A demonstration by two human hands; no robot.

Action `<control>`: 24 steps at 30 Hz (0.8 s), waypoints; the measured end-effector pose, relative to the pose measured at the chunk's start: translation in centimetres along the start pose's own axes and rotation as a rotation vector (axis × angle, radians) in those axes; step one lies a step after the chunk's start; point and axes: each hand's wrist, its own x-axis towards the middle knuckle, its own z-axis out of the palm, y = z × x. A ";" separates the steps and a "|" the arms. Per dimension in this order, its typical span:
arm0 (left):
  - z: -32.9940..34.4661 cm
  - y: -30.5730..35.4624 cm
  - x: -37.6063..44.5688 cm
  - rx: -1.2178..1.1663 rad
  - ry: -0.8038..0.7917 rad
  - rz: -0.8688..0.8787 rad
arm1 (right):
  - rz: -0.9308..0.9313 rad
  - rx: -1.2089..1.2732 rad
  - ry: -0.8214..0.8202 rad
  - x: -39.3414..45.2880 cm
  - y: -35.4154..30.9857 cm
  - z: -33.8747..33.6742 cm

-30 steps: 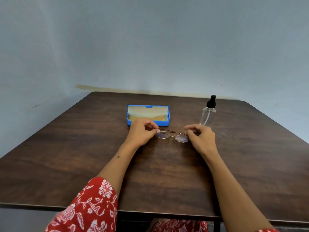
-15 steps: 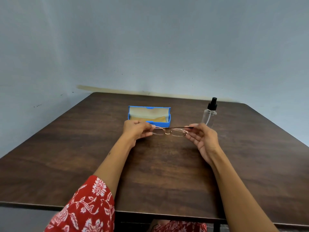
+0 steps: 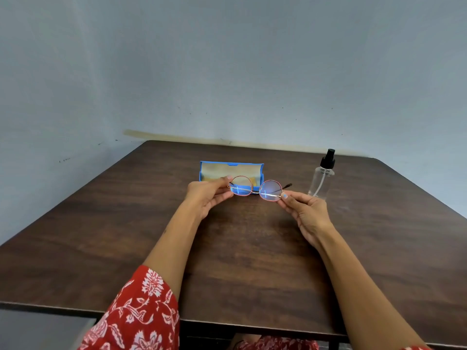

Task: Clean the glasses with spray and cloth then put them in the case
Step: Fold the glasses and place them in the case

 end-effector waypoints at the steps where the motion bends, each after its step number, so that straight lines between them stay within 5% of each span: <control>1: 0.0 0.2 0.0 -0.006 0.008 0.007 | 0.009 0.010 0.005 0.2 0.0 0.2; 11: -0.9 0.7 0.6 0.050 0.123 0.217 | 0.056 -0.043 -0.021 2.0 0.3 2.7; 17: -2.5 0.6 1.9 0.252 0.188 0.268 | -0.034 -0.452 0.059 3.7 0.8 3.6; 24: -2.7 0.3 3.5 0.423 0.334 0.301 | -0.143 -0.567 0.154 4.8 1.9 5.1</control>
